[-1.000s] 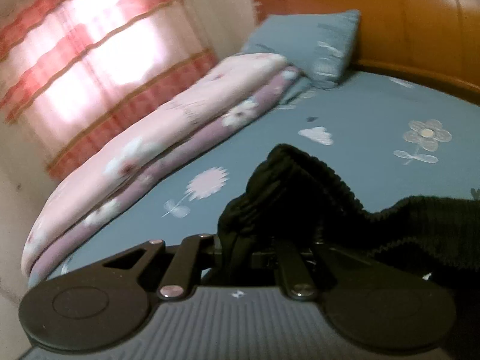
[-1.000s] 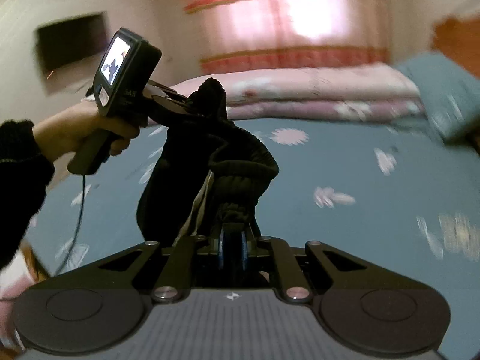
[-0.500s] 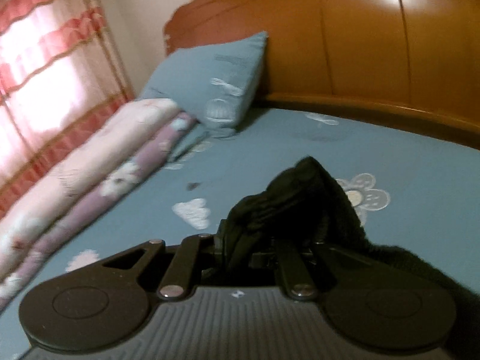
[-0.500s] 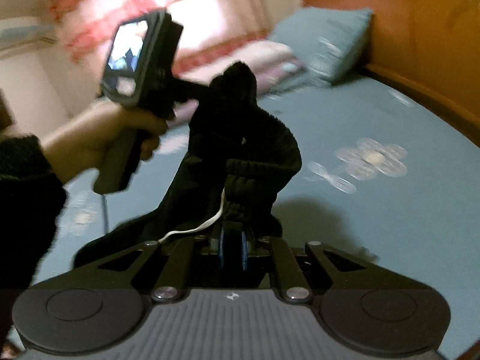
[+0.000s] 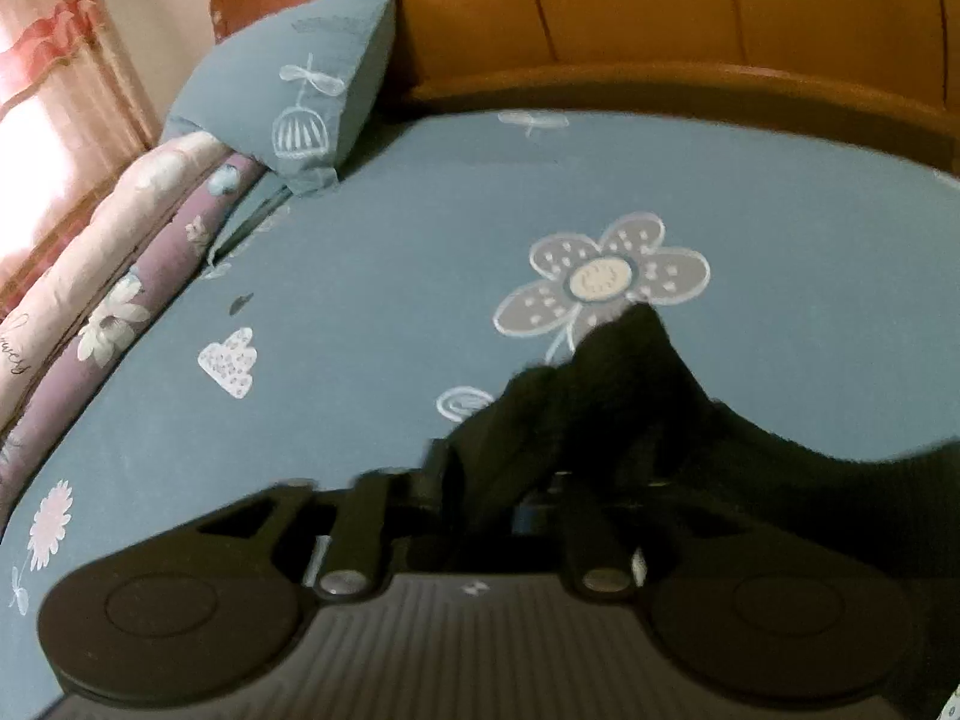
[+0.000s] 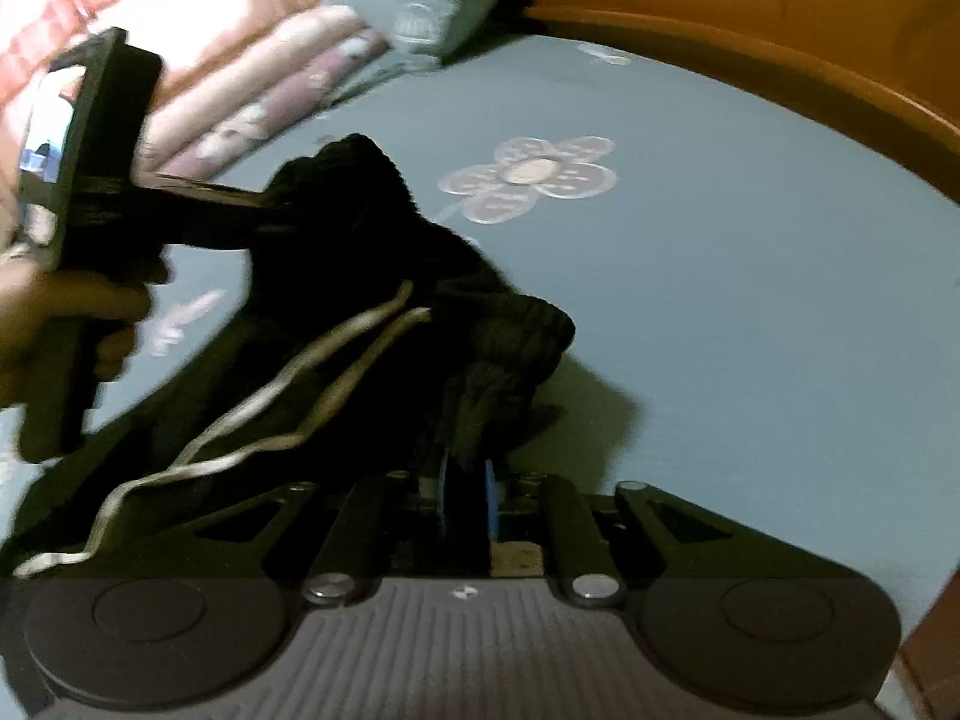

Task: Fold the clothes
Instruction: 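Lower the hanging garment onto the sheet with both grippers, spreading it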

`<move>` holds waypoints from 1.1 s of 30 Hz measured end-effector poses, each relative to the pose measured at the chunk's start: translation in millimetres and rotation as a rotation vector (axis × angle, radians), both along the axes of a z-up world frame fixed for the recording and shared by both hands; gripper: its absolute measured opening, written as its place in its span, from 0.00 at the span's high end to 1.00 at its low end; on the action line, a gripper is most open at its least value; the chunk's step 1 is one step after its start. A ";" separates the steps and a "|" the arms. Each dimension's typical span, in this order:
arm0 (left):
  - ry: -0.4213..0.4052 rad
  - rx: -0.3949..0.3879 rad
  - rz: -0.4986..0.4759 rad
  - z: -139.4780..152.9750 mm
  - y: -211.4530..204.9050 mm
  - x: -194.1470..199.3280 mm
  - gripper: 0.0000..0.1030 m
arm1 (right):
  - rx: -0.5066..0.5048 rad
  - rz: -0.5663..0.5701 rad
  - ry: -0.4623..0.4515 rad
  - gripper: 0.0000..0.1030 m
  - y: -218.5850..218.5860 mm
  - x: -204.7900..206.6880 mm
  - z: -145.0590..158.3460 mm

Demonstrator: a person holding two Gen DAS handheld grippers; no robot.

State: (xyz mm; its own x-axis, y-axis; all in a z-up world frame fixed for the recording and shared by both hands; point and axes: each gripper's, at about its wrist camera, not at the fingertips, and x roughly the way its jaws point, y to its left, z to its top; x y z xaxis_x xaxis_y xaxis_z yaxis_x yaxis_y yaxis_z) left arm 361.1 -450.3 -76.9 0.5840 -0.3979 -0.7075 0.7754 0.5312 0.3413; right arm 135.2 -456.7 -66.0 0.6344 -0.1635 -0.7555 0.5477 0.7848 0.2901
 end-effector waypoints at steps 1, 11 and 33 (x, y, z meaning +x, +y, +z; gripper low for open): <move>0.001 -0.001 -0.005 0.6 1.4 -0.2 0.52 | 0.001 -0.013 0.010 0.67 -6.4 3.1 -4.8; 0.010 -0.023 0.012 38.6 89.5 -19.4 0.44 | 0.007 -0.049 -0.002 0.53 3.7 -21.1 5.8; 0.242 -0.212 0.594 37.6 444.7 -155.9 0.39 | 0.057 0.379 -0.014 0.41 183.1 -9.9 25.8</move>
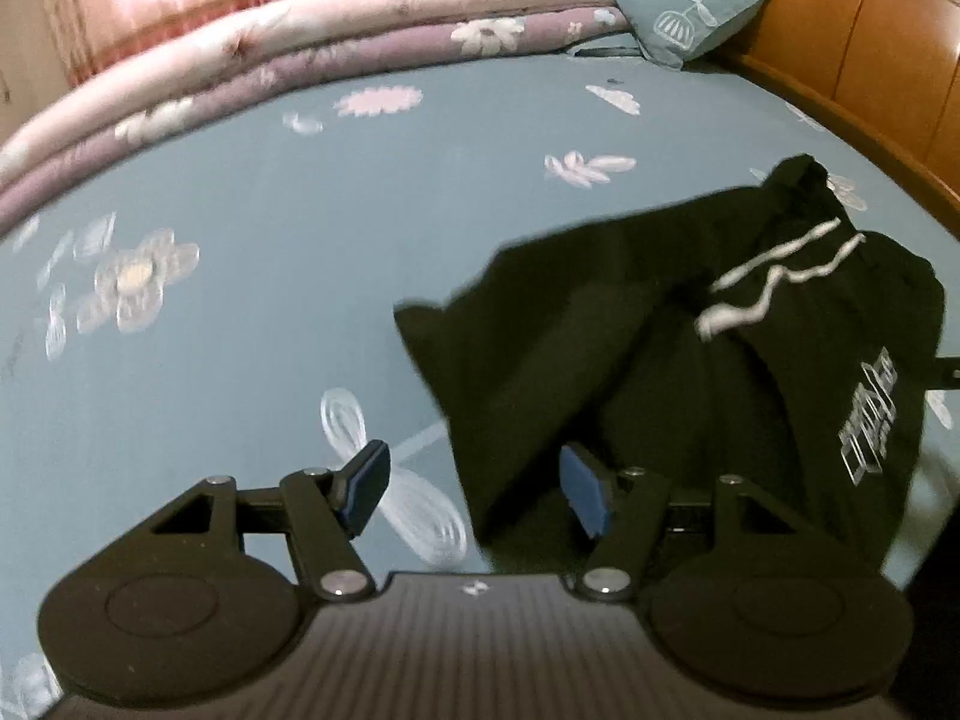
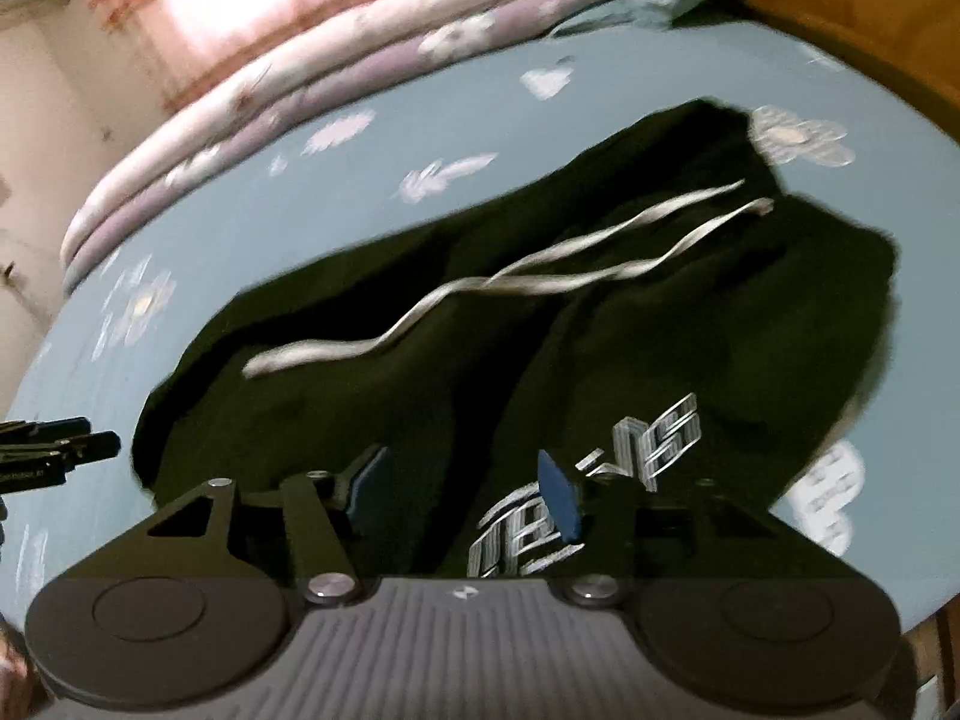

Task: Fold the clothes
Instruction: 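Open both grippers to release the garment flat on the bed, then smooth the garment's waistband edge with the closed left gripper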

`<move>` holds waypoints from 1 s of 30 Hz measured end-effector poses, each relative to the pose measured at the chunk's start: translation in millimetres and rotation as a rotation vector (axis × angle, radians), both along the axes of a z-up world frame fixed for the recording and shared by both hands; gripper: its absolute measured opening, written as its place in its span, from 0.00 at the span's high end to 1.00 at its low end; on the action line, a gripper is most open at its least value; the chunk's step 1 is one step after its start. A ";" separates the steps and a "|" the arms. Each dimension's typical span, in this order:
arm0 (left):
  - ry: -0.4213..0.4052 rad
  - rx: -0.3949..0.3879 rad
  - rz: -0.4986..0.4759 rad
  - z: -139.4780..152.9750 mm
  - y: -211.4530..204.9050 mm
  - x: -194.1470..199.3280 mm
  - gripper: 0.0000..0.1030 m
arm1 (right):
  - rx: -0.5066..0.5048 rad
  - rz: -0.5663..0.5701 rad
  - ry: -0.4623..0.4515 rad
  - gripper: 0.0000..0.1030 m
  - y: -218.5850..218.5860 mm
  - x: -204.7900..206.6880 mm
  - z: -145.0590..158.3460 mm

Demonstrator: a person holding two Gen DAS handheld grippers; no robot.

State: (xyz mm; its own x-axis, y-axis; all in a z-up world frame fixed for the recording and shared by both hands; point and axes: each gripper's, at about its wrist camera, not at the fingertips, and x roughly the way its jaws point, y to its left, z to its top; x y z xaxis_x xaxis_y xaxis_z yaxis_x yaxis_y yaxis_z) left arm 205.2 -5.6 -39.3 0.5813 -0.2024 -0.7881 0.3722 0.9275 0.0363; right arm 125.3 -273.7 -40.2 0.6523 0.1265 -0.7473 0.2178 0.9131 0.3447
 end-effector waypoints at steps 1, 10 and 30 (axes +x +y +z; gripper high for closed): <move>0.001 0.001 -0.005 -2.3 2.1 -6.7 0.39 | 0.001 0.013 0.011 0.39 6.3 -0.1 -2.4; 0.012 -0.012 -0.074 -19.6 -2.4 -54.8 0.37 | -0.021 0.077 0.133 0.32 32.1 -5.2 -29.6; 0.054 -0.055 -0.009 -39.9 -16.3 -47.5 0.35 | 0.061 0.130 0.185 0.09 31.2 -19.6 -63.9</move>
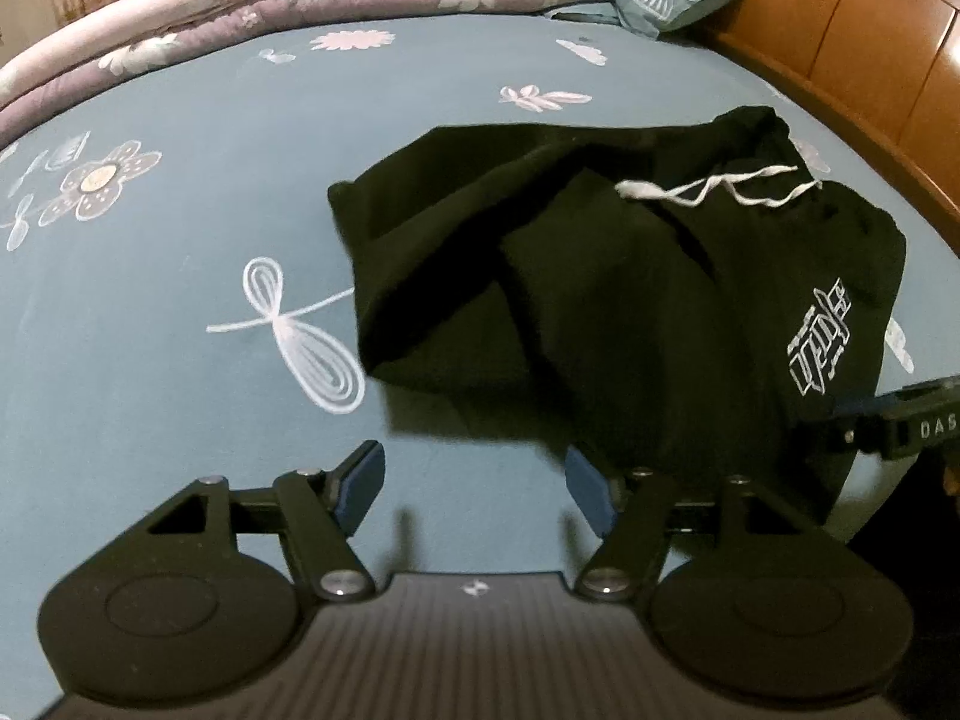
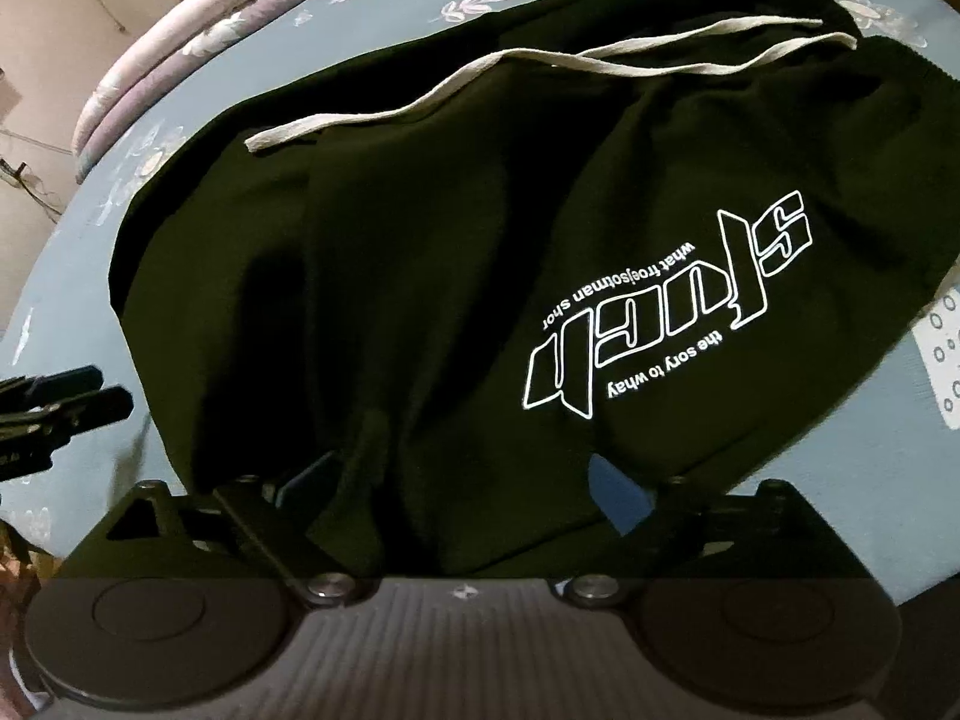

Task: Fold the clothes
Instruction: 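Smooth the garment's waistband edge with the closed left gripper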

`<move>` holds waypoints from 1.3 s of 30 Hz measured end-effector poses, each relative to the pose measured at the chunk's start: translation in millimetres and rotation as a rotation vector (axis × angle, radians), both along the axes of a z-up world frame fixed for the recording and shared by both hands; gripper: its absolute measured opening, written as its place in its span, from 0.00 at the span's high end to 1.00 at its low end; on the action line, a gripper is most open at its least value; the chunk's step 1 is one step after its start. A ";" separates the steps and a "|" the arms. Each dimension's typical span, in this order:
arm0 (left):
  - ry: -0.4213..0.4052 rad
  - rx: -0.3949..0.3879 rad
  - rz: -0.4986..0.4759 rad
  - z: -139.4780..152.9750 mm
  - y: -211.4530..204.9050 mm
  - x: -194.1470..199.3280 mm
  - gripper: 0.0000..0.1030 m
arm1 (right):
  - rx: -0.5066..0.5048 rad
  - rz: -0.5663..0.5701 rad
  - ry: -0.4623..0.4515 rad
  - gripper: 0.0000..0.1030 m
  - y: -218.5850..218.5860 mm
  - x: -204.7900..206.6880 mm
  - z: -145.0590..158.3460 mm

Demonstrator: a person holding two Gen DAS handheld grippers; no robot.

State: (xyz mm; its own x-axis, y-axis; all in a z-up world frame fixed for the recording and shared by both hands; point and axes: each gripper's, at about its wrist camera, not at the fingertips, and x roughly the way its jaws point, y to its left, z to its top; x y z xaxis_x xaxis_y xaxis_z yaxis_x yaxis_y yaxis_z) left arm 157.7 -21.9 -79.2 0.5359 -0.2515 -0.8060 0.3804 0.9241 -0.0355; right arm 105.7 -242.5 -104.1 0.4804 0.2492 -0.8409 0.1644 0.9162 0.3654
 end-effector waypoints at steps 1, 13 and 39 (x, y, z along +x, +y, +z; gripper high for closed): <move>-0.007 0.002 -0.003 1.3 -2.2 1.3 0.35 | 0.005 -0.005 0.007 0.10 -1.5 0.4 1.6; -0.106 -0.010 0.077 -1.4 8.3 37.2 0.36 | -0.016 -0.005 0.009 0.10 -5.9 7.1 5.1; -0.369 0.032 0.212 62.4 5.9 171.8 0.97 | -0.096 -0.001 -0.042 0.10 -2.3 21.0 16.1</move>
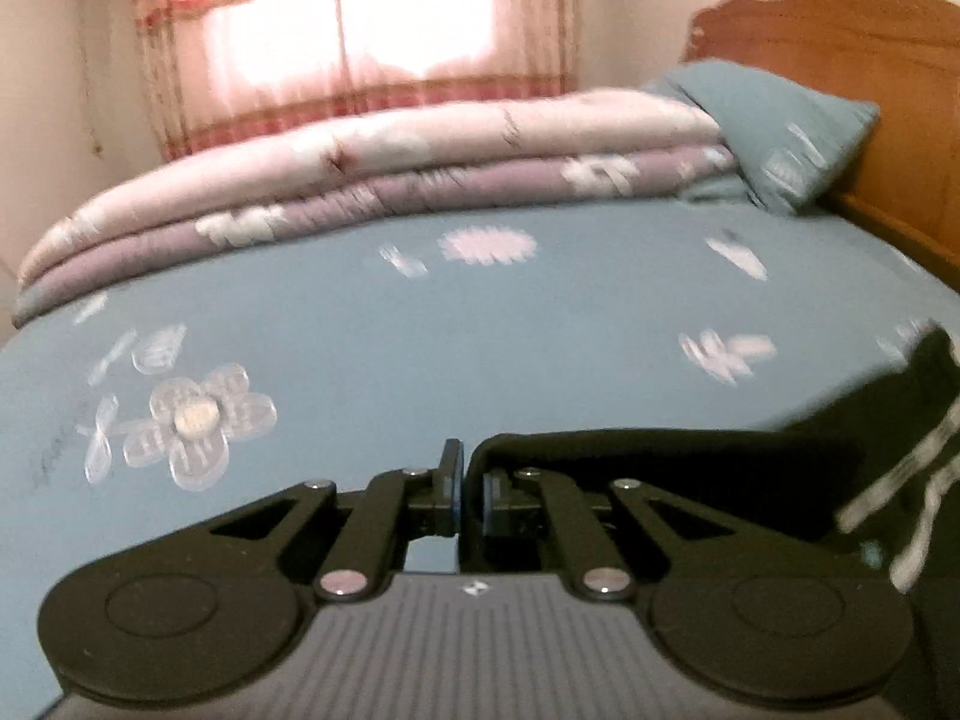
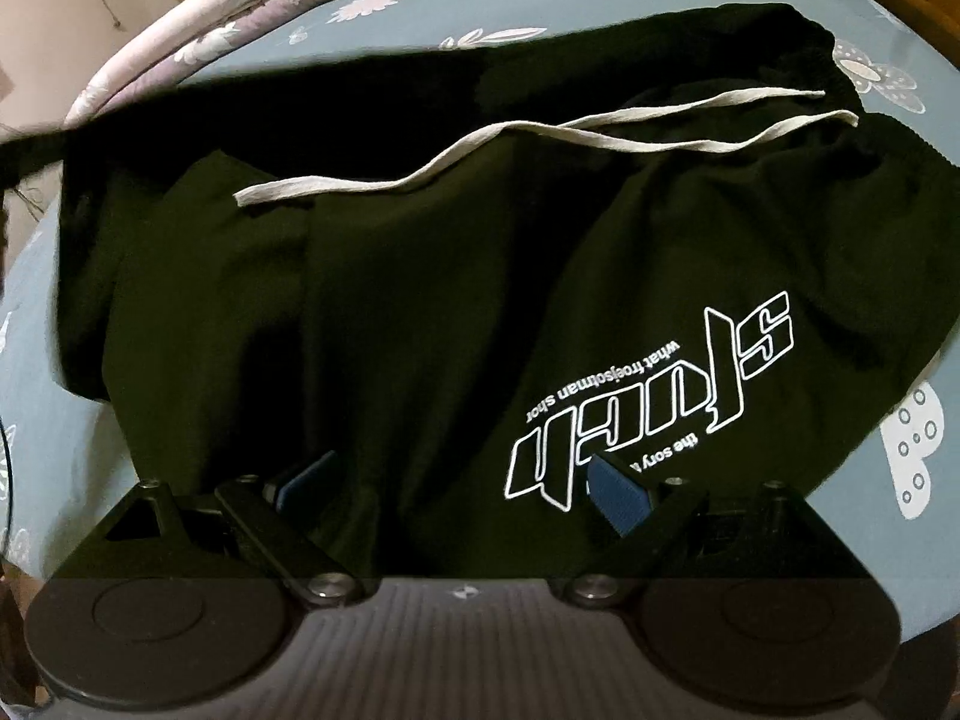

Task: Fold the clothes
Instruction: 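Smooth the garment's waistband edge with the closed left gripper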

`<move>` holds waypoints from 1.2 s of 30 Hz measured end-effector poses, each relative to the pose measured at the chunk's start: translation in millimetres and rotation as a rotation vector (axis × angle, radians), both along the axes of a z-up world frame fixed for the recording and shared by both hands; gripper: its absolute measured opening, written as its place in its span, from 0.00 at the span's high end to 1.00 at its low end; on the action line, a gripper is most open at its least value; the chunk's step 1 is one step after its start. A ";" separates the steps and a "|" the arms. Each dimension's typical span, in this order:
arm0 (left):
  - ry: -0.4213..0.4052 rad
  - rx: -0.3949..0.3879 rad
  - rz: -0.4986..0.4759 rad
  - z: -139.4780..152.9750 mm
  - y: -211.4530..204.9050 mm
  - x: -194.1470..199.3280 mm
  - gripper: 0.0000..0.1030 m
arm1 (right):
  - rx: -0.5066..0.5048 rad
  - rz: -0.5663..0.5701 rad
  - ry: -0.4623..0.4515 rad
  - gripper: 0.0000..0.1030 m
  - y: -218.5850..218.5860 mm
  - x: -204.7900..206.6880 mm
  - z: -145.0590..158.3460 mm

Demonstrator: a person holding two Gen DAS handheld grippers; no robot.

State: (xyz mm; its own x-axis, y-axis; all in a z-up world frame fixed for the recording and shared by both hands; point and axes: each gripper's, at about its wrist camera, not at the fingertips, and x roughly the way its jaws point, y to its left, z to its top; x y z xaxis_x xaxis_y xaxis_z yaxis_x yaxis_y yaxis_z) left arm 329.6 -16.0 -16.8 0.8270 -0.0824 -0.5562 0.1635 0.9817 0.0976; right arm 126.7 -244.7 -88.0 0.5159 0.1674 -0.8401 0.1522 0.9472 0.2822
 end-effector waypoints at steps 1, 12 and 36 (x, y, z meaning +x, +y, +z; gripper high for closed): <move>-0.004 -0.001 0.018 3.9 0.3 12.5 0.97 | -0.004 -0.003 0.000 0.10 -1.5 2.1 -0.4; 0.039 0.092 0.126 -10.9 -15.6 128.5 0.97 | -0.019 -0.035 -0.030 0.10 -17.6 17.4 0.0; 0.195 0.219 0.049 -79.7 -24.9 152.0 0.52 | -0.048 -0.033 -0.056 0.10 -14.5 30.7 0.1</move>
State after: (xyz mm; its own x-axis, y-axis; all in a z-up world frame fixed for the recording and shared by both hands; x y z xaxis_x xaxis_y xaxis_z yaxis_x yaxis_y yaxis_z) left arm 481.5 -40.9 -96.5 0.7025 0.0946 -0.7053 0.1532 0.9478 0.2797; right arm 157.4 -259.3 -87.9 0.5665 0.1098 -0.8167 0.1687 0.9546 0.2454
